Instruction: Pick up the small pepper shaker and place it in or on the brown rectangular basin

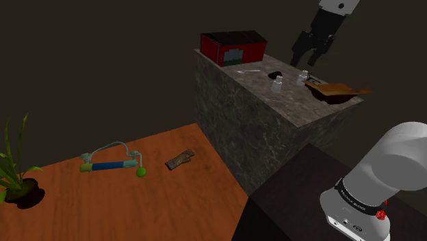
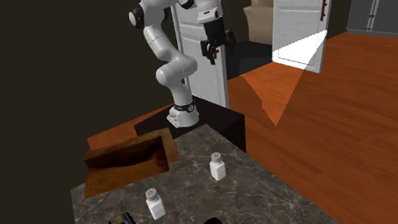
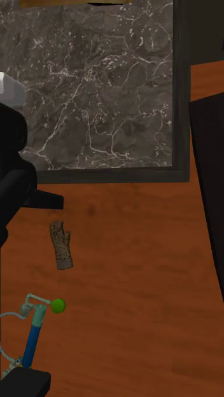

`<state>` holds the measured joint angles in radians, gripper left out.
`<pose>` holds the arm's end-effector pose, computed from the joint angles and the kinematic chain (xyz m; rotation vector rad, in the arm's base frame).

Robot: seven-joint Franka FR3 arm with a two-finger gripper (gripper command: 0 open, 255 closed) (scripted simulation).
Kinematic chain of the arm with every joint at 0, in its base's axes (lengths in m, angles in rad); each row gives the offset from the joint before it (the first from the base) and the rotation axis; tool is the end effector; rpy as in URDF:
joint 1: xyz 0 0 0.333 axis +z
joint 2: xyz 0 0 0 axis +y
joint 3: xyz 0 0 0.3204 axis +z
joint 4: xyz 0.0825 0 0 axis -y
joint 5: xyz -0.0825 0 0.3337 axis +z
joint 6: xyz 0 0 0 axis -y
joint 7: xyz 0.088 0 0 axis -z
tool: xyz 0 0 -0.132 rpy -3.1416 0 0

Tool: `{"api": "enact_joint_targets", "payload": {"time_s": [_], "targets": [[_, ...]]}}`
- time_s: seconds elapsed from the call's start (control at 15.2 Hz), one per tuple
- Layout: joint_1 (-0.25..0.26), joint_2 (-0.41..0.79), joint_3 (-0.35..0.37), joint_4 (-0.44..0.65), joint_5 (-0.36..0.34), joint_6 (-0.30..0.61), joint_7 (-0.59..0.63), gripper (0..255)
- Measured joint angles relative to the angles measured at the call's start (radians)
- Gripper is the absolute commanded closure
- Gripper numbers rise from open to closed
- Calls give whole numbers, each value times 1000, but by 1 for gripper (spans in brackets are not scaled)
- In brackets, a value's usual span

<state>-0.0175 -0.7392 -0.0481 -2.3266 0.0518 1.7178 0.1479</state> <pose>0.2842 -0.0171 0.5829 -3.0292 0.3151 -0.1916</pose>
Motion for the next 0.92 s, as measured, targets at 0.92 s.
{"api": "enact_joint_targets", "payload": {"time_s": [0.92], "targets": [[-44, 223, -186, -61, -76, 325, -242, 0]]}}
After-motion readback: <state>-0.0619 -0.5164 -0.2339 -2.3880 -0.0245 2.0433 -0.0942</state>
